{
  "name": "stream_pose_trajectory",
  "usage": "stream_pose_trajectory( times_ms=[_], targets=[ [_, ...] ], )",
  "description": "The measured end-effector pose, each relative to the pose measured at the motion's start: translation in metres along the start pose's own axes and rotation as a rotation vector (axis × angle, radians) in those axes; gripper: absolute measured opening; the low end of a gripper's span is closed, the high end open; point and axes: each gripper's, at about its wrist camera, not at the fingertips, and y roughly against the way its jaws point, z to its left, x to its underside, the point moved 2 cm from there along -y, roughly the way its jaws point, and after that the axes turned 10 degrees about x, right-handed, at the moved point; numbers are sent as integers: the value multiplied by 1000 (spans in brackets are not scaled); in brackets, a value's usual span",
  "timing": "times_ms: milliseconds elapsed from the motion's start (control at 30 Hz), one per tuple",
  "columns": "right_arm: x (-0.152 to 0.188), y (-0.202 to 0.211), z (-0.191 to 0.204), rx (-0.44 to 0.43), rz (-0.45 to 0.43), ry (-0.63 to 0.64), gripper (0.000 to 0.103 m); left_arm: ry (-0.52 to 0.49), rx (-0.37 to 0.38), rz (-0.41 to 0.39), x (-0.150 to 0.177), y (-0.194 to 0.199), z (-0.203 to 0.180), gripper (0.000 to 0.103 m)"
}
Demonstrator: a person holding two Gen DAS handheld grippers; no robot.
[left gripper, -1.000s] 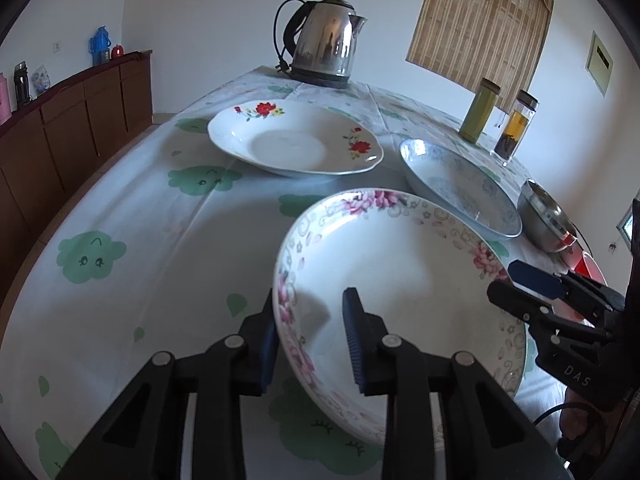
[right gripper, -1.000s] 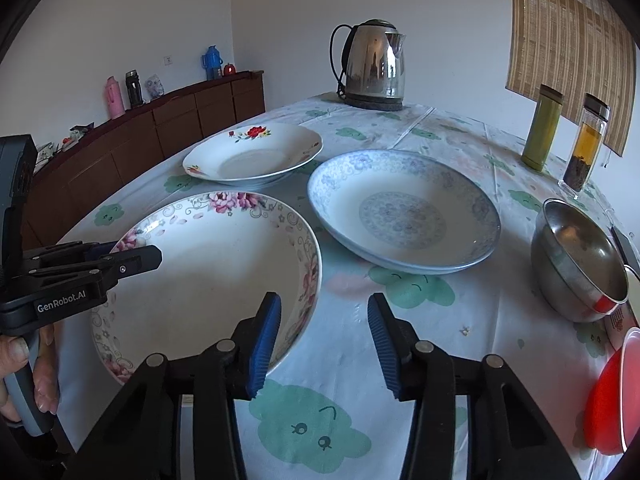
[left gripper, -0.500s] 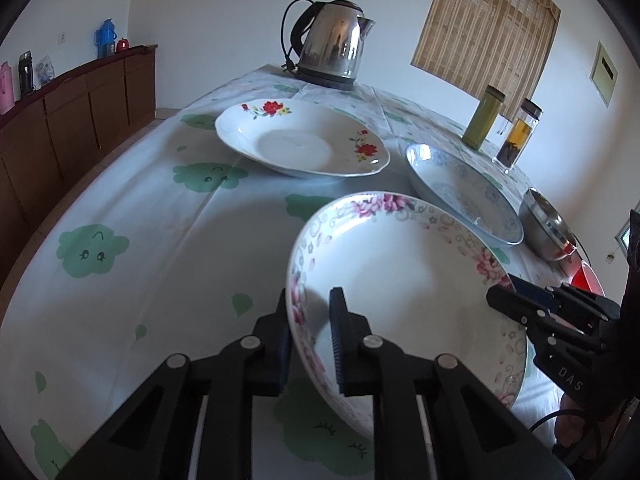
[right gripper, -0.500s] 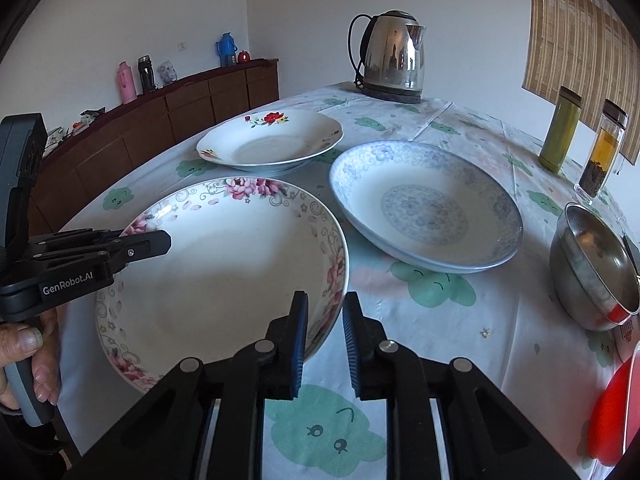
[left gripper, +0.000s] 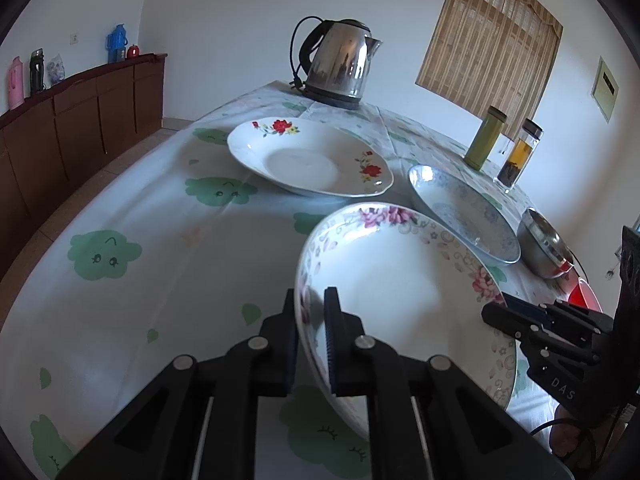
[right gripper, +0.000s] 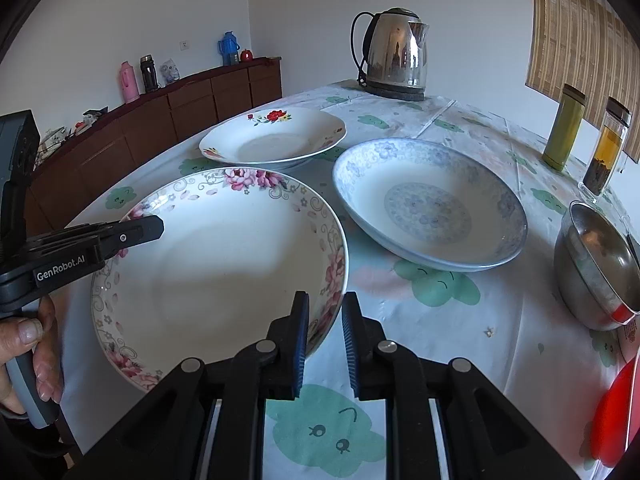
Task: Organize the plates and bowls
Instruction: 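Lift the pink-floral plate with both tools and carry it over the blue-patterned bowl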
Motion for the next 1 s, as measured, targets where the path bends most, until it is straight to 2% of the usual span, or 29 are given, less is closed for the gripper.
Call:
stream_pose_trajectory(
  times_ms=[467, 767, 1000],
  targets=[
    [-2, 7, -7, -16, -36, -34, 15, -17, 0, -14, -2, 3, -5, 9],
    [-22, 17, -10, -9, -99, -22, 15, -43, -19, -73, -26, 14, -13, 9],
    [-32, 18, -17, 2, -138, -30, 15, -59, -23, -90, -38, 10, -21, 9]
  ],
)
